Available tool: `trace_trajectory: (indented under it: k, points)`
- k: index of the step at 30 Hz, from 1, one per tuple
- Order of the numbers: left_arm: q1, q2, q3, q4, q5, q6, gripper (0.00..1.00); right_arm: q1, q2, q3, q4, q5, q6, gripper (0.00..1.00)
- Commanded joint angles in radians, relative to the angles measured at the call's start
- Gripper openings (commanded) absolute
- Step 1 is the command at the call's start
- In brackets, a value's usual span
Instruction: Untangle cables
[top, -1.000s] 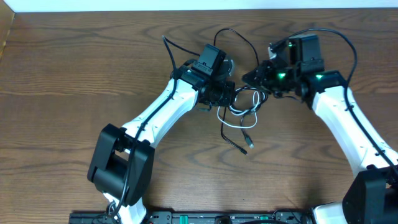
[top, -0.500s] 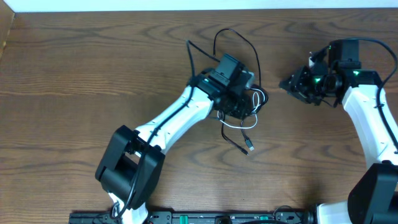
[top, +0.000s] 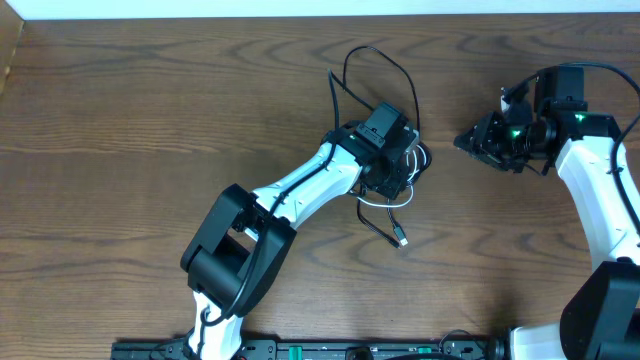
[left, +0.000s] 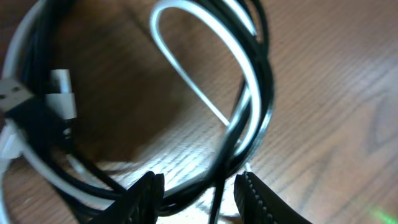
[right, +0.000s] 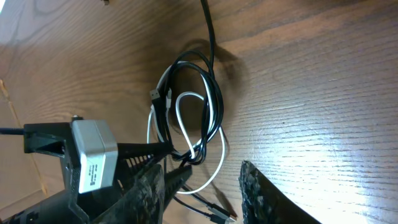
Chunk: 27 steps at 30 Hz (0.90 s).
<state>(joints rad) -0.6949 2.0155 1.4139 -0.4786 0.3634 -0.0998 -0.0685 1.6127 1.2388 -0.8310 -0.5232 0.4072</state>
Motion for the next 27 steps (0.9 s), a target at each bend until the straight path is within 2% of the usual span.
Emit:
trace_trajectory:
  k: [1, 11, 12, 14, 18, 21, 27]
  points:
    - [0.002, 0.031, -0.003, 0.004, 0.116, 0.090, 0.42, -0.003, -0.003, 0.009, -0.005, 0.001, -0.024, 0.36]
    - [0.002, 0.129, -0.003, 0.089, 0.116, 0.103, 0.36, -0.002, -0.003, 0.009, -0.019, 0.001, -0.047, 0.37]
    - [0.002, 0.129, -0.003, 0.093, 0.116, 0.103, 0.33, -0.002, -0.003, 0.009, -0.020, 0.001, -0.050, 0.37]
    - [0.002, 0.128, -0.003, 0.099, 0.116, 0.102, 0.08, -0.002, -0.003, 0.009, -0.023, 0.001, -0.050, 0.37]
    - [0.014, 0.107, 0.002, 0.098, 0.130, 0.020, 0.07, -0.002, -0.003, 0.009, -0.022, 0.001, -0.050, 0.37]
    - [0.043, 0.058, 0.013, 0.087, 0.236, 0.007, 0.07, -0.002, -0.003, 0.009, -0.021, -0.006, -0.066, 0.37]
    - [0.126, -0.083, 0.017, 0.085, 0.401, -0.158, 0.07, 0.003, -0.003, 0.009, -0.016, -0.079, -0.111, 0.37]
